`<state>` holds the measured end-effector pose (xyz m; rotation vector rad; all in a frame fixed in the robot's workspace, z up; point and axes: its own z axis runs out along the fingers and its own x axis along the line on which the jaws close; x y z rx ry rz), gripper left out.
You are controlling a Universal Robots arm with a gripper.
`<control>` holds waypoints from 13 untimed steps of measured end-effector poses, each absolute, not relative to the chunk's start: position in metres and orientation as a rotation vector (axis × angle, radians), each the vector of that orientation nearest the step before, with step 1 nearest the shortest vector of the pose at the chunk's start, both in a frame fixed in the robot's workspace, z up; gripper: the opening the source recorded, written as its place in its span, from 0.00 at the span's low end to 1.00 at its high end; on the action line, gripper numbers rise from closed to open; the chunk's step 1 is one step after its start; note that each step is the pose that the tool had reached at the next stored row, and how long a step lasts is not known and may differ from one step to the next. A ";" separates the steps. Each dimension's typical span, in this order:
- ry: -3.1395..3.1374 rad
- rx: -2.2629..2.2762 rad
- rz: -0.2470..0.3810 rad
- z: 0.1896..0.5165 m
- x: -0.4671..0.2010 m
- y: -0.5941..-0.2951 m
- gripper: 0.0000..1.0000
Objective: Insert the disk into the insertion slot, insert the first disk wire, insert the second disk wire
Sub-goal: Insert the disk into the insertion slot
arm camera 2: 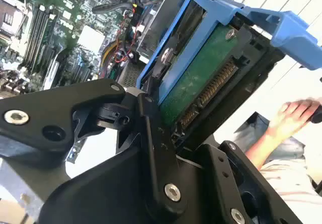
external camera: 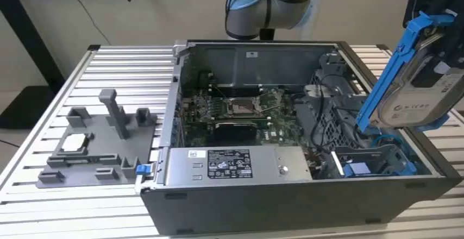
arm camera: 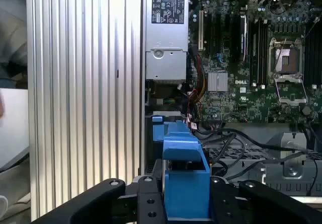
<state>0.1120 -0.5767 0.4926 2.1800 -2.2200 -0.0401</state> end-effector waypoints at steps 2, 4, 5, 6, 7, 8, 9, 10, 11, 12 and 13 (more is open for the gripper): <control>-2.220 2.180 -0.040 0.493 0.112 -0.577 0.00; -2.220 2.180 -0.041 0.493 0.112 -0.577 0.00; -2.220 2.180 -0.041 0.493 0.112 -0.577 0.00; -2.220 2.179 -0.041 0.493 0.112 -0.577 0.00; -2.220 2.180 -0.041 0.493 0.112 -0.577 0.00; -2.220 2.180 -0.041 0.493 0.112 -0.577 0.00; -2.219 2.179 -0.041 0.493 0.112 -0.577 0.00; -2.219 2.179 -0.041 0.493 0.112 -0.577 0.00; -2.219 2.179 -0.041 0.492 0.112 -0.577 0.00; -2.219 2.180 -0.041 0.492 0.112 -0.577 0.00; -2.219 2.180 -0.041 0.491 0.112 -0.577 0.00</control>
